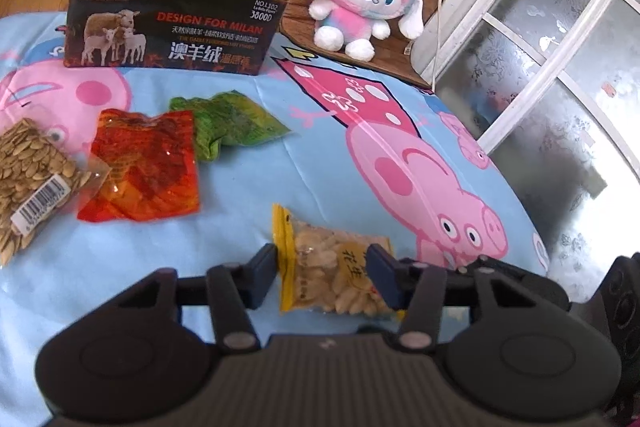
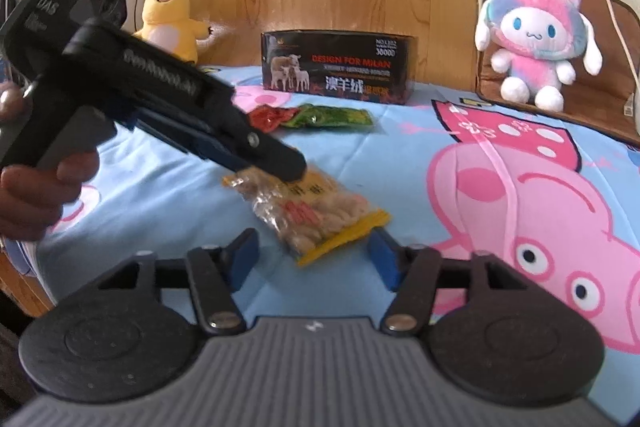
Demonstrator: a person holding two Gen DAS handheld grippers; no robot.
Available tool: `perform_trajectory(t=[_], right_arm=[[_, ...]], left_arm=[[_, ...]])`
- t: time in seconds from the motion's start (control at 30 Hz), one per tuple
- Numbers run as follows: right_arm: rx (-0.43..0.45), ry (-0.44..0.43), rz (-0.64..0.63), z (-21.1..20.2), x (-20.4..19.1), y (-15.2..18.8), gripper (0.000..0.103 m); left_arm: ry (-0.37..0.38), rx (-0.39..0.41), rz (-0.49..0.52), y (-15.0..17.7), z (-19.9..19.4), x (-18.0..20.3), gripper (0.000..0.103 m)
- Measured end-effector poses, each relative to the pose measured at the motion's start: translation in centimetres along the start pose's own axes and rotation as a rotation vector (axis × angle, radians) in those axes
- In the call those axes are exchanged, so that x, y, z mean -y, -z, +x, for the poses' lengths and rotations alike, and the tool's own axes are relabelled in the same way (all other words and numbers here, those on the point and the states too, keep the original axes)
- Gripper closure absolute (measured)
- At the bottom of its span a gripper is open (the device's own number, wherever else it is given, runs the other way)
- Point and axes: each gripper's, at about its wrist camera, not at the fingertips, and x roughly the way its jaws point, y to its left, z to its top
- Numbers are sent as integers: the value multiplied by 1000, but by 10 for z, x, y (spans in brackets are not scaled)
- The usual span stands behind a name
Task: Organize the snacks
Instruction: 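Lower the left tool around the cookie bag and close it, then carry the cookie bag with the left tool into the black box, release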
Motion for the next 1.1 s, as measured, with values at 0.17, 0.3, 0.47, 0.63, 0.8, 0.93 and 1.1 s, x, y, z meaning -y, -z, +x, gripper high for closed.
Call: perform_trajectory(t=[0.17,0.3,0.47,0.63,0.8,0.93,1.1], right_arm=[[2,-5,4,7,-2,-8,60],[29,-9,-39,11,-12,-16,61],[57,-22,-50,19,-17,-29,63],[64,-23,-91,29,-28,-36,64],[80,-16,-115,35,-35,-44,65],[107,2,-141,40,-37,-53,65],[161,35,-172,47,-34,-74,65]], left_arm=[[2,25,-24,-1,-13,-4,58],[3,74,-16,-5,-29,-3,58],[4,124,-22,-10,-47,-6,58],[10,159,-48,-12,-60,-16,59],[11,184,-62,-16,-67,-23,59],[18,202,-53,-22,-72,-24,59],[20,239,-17,-46,-78,-24,59]])
